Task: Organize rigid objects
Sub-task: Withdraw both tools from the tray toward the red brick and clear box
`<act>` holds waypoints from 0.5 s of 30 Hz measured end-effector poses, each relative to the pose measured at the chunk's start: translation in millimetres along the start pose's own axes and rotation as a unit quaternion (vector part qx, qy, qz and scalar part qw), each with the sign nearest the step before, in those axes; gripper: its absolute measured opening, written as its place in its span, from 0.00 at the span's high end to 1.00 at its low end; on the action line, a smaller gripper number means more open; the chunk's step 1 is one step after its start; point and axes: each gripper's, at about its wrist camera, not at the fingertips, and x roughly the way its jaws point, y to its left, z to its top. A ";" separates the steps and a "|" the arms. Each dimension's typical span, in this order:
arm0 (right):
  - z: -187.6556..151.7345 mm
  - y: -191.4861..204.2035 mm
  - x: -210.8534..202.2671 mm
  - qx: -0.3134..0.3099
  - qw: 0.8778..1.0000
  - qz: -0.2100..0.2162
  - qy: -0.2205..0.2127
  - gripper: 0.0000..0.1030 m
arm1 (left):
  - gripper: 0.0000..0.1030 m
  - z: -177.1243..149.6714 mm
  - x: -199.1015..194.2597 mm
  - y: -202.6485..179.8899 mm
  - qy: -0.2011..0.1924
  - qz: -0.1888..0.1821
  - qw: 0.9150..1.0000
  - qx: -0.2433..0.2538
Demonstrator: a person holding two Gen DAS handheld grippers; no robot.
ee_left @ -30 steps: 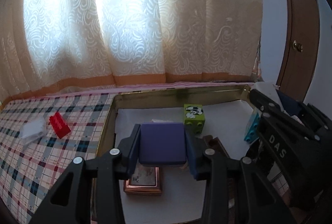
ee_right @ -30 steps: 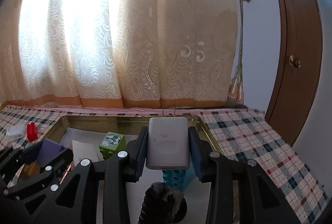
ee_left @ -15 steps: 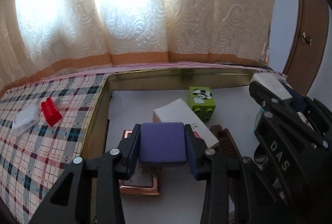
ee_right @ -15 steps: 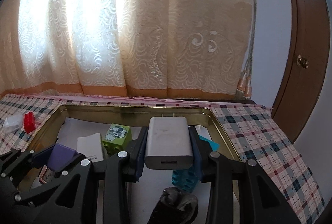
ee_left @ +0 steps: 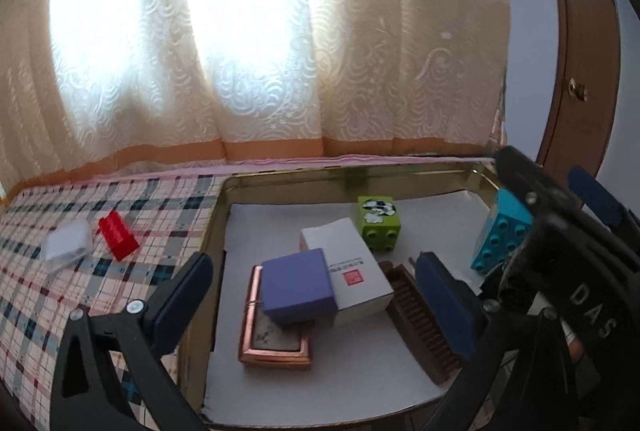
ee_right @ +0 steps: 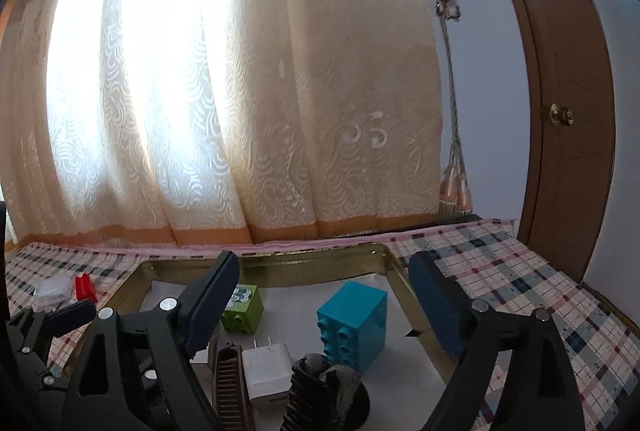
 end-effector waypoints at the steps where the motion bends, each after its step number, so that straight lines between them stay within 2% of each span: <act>1: 0.3 -1.0 -0.8 0.002 1.000 -0.005 -0.002 0.14 | 0.00 0.2 -0.8 2.6 0.000 0.001 1.000 -0.005; 5: 0.5 -7.0 -9.4 0.013 1.000 -0.021 -0.016 0.14 | 0.00 0.9 -1.4 13.6 -0.002 0.008 1.000 -0.021; 9: 1.1 -11.0 -24.8 0.024 0.998 -0.041 -0.050 0.14 | 0.00 2.0 -5.4 18.4 -0.010 0.011 1.000 -0.026; 15: 1.1 -13.5 -38.5 0.031 0.995 -0.063 -0.075 0.14 | 0.00 2.2 -18.7 19.1 -0.052 0.044 0.998 -0.004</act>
